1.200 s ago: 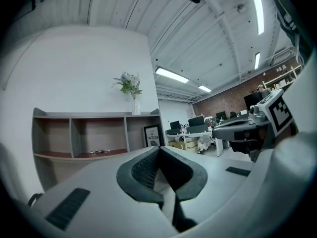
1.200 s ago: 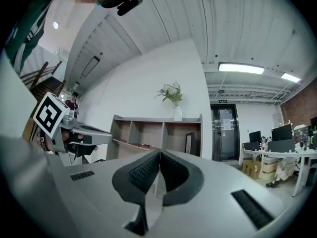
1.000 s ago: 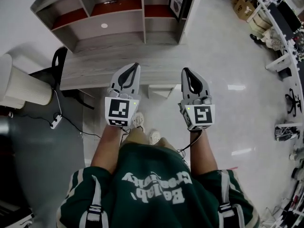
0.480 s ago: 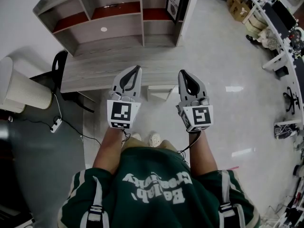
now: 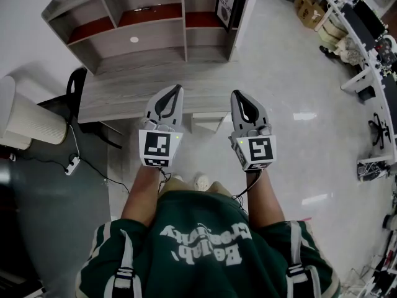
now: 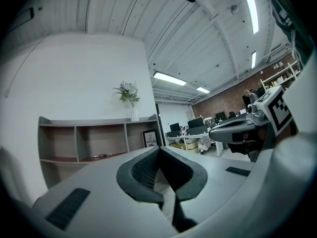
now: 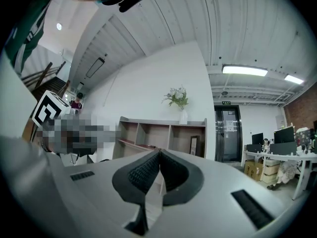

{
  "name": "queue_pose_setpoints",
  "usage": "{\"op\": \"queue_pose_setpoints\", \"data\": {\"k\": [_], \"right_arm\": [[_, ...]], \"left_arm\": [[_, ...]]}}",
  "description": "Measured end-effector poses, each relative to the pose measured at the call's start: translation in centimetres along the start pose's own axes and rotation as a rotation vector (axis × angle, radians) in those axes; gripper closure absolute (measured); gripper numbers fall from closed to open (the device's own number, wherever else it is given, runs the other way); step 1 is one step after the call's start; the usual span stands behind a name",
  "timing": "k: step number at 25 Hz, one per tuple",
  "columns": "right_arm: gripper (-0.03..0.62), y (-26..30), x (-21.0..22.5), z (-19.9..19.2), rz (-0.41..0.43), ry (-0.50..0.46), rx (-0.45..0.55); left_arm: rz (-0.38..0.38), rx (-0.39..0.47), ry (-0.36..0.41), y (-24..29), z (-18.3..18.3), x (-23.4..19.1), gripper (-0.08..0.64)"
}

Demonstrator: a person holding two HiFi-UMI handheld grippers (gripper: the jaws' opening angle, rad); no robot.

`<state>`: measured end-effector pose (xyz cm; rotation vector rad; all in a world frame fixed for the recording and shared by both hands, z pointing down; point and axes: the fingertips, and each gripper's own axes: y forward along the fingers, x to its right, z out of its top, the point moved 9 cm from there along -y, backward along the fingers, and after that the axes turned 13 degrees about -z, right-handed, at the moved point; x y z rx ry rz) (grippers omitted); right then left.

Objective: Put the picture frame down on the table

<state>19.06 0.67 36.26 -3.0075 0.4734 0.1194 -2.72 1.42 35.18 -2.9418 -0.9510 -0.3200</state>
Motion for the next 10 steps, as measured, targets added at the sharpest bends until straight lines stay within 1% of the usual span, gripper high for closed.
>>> {"op": "queue_pose_setpoints", "data": {"k": [10], "right_arm": [[0.557, 1.0, 1.0, -0.8, 0.006, 0.004, 0.012]], "left_arm": [[0.008, -0.004, 0.003, 1.2, -0.4, -0.2, 0.541]]}}
